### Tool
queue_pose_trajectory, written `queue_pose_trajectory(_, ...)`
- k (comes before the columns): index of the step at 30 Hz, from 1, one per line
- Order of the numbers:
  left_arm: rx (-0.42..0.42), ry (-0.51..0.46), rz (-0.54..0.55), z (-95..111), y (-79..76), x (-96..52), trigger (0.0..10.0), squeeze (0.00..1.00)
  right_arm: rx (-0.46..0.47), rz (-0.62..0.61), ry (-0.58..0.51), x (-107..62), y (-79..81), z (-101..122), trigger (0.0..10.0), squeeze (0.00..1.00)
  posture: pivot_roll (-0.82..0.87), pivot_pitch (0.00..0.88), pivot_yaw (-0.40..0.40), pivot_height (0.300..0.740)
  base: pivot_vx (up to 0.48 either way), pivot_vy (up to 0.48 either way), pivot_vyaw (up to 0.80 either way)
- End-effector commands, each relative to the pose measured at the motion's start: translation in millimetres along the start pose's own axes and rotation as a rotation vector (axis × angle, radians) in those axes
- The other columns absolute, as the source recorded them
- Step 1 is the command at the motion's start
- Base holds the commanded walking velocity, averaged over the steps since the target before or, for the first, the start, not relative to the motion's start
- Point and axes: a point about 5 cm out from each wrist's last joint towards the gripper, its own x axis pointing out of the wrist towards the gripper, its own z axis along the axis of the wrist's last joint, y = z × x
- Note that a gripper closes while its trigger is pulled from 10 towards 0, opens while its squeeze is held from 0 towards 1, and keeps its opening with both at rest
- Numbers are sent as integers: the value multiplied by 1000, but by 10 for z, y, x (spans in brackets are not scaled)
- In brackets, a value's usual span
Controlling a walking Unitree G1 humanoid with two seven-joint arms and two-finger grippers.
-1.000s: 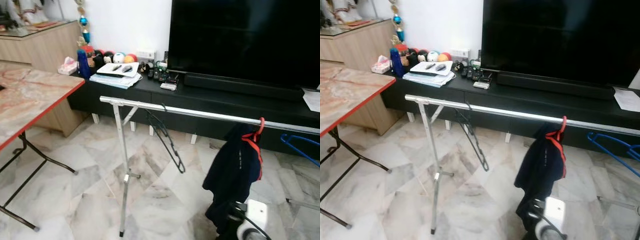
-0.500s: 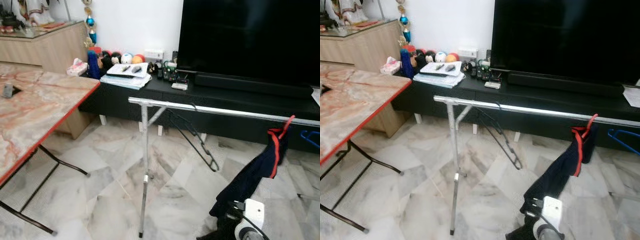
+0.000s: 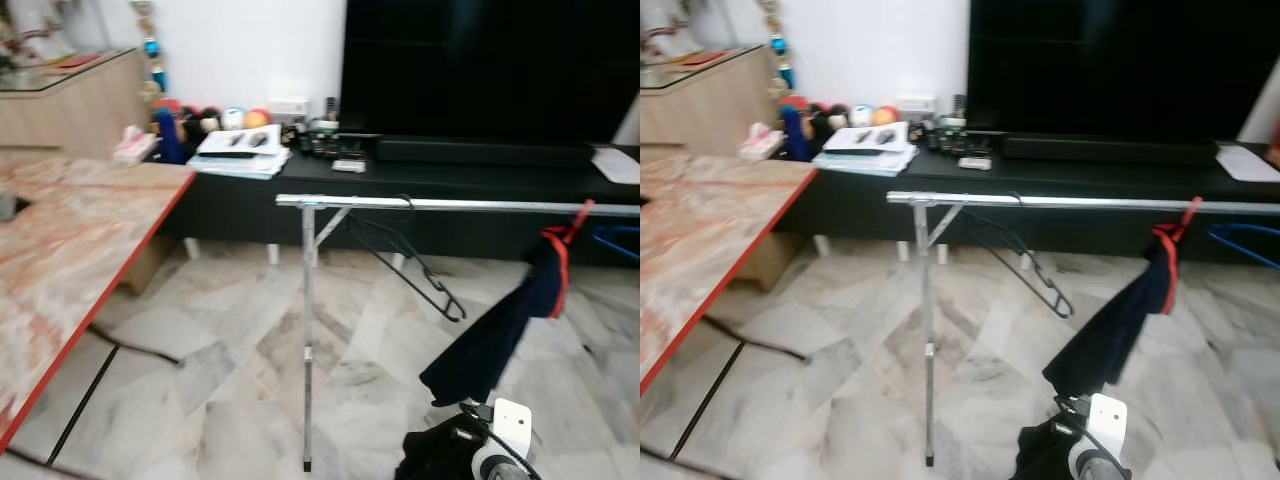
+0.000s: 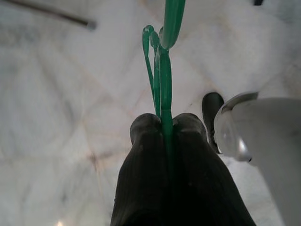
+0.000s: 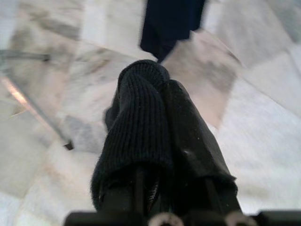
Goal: Hang hanger
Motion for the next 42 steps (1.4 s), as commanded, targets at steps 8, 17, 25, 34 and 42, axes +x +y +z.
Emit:
queue_pose_trajectory(8, 21, 12, -15, -75, -42, -18, 10000, 0, 0, -10, -37, 20, -22, 99, 10000, 0, 23, 8, -1, 740, 0, 0, -688)
queue_pose_trajectory(17, 19, 21, 5, -161, 213, -61, 10000, 0, 9, -6, -65, 28, -2, 150, 10000, 0, 22, 8, 5, 740, 0, 0, 0)
queue_pose_trajectory(25, 26, 6, -1, -33, 182, -22, 10000, 0, 12, -8, -80, 38, -8, 198, 10000, 0, 21, 9, 6, 740, -271, 0, 0)
queue_pose_trajectory(34, 38, -1, -38, 38, -131, 14, 10000, 0, 10, 0, -92, 47, 5, 239, 10000, 0, 23, 0, 4, 740, -305, 0, 0)
queue_pose_trajectory(42, 44, 17, -33, -115, -75, -29, 10000, 0, 4, 19, -132, 71, 59, 363, 10000, 0, 21, 0, 7, 740, -309, 0, 0)
